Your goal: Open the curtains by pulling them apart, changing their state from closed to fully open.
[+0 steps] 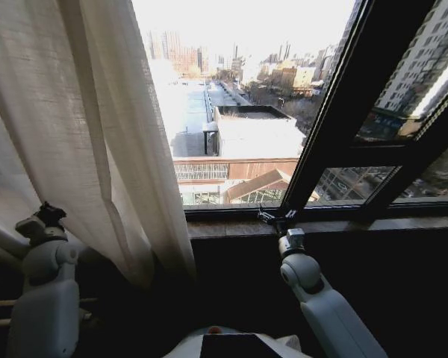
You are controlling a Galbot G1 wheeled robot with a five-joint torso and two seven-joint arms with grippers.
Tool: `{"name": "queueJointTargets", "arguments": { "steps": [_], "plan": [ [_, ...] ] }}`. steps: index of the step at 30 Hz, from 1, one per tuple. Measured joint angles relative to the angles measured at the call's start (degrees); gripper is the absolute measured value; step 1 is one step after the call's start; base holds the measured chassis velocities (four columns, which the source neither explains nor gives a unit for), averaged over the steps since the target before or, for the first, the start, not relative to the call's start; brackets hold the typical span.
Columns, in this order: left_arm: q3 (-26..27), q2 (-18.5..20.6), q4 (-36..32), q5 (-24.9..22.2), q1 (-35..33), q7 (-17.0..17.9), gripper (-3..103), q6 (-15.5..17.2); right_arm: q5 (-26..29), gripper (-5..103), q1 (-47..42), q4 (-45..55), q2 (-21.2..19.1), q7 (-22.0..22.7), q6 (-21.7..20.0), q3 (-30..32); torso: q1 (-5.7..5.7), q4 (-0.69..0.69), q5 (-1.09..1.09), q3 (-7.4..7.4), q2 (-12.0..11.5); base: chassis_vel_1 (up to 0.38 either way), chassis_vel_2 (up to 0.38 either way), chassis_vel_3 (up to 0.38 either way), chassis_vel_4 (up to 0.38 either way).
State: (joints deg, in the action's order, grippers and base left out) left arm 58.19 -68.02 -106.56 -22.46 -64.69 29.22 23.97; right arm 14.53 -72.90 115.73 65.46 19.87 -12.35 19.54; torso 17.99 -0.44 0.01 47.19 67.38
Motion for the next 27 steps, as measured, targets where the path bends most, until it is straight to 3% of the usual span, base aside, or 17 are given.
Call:
{"name": "queueJointTargets", "arguments": {
  "steps": [2,4,5,6,8,9,10,13,16,18,19,23,27],
  "plan": [
    [0.3,0.3,-0.1,0.3,-0.3,-1.6,0,0.1,0.0,100,0.0,-0.1,0.0,0.0,0.0,0.0,0.00,0.01,0.00,0.00,0.0,0.000,0.000,0.000,0.000],
    [0.3,0.5,-1.9,0.4,-1.9,-7.8,6,-0.1,0.0,100,0.1,-0.3,0.1,0.0,0.1,-0.1,0.00,0.01,-0.03,0.00,0.0,0.000,0.000,0.000,0.000],
    [0.3,0.5,-1.9,0.4,-1.9,-7.8,6,-0.1,0.0,100,0.1,-0.3,0.1,0.0,0.1,-0.1,0.00,0.01,-0.03,0.00,0.0,0.000,0.000,0.000,0.000],
    [0.3,0.2,-2.9,0.4,-2.8,-10.8,6,-0.4,0.0,100,0.2,-0.4,0.2,0.0,0.1,-0.2,0.00,0.01,0.00,0.00,0.0,0.000,0.000,0.000,0.000],
    [-0.1,-0.7,-5.2,0.4,-5.2,-17.7,16,-1.0,0.0,100,0.3,-0.4,0.3,0.0,0.1,-0.3,0.00,0.01,0.00,0.00,0.0,0.000,0.000,0.000,0.000],
    [-0.7,-1.8,-7.2,0.4,-7.2,-23.1,22,-1.3,0.0,100,0.3,-0.5,0.3,-0.1,0.1,-0.2,0.00,0.02,0.00,0.00,0.0,0.000,0.000,0.000,0.000],
    [-0.7,-1.8,-7.2,0.4,-7.2,-23.1,22,-1.3,0.0,100,0.3,-0.5,0.3,-0.1,0.1,-0.2,0.00,0.02,0.00,0.00,0.0,0.000,0.000,0.000,0.000],
    [-3.4,-3.7,-9.7,0.6,-9.0,-26.9,38,-2.0,0.0,100,0.3,-0.8,0.1,0.0,0.3,-0.1,0.00,0.00,0.00,0.00,0.0,0.000,0.000,0.000,0.000],
    [-5.3,-5.1,-11.2,0.5,-9.3,-28.8,43,-2.2,0.1,100,0.3,-0.8,0.1,-0.1,0.3,-0.1,0.00,0.00,0.00,0.00,0.0,0.000,0.000,0.000,0.000],
    [-7.2,-5.9,-12.2,0.2,-9.5,-31.7,54,-2.5,1.0,100,0.4,-0.4,0.1,-0.1,-0.2,-0.1,0.00,0.00,0.01,0.00,0.0,0.000,0.000,0.000,0.000],
    [-7.2,-5.9,-12.2,0.2,-9.5,-31.7,54,-2.5,1.0,100,0.4,-0.4,0.1,-0.1,-0.2,-0.1,0.00,0.00,0.01,0.00,0.0,0.000,0.000,0.000,0.000],
    [-9.4,-5.8,-13.2,-0.5,-10.5,-36.0,71,-2.8,2.3,100,1.2,-0.1,-0.4,-0.3,-1.2,-0.1,0.00,-0.01,0.01,0.00,0.0,0.000,0.000,0.000,0.000],
    [-9.7,-5.3,-12.9,-0.5,-10.8,-36.8,87,-3.1,2.5,100,1.8,-0.5,-0.6,-1.1,-1.3,-0.1,0.00,0.01,0.01,0.00,0.0,0.000,0.000,0.000,0.000]
  ]
}}
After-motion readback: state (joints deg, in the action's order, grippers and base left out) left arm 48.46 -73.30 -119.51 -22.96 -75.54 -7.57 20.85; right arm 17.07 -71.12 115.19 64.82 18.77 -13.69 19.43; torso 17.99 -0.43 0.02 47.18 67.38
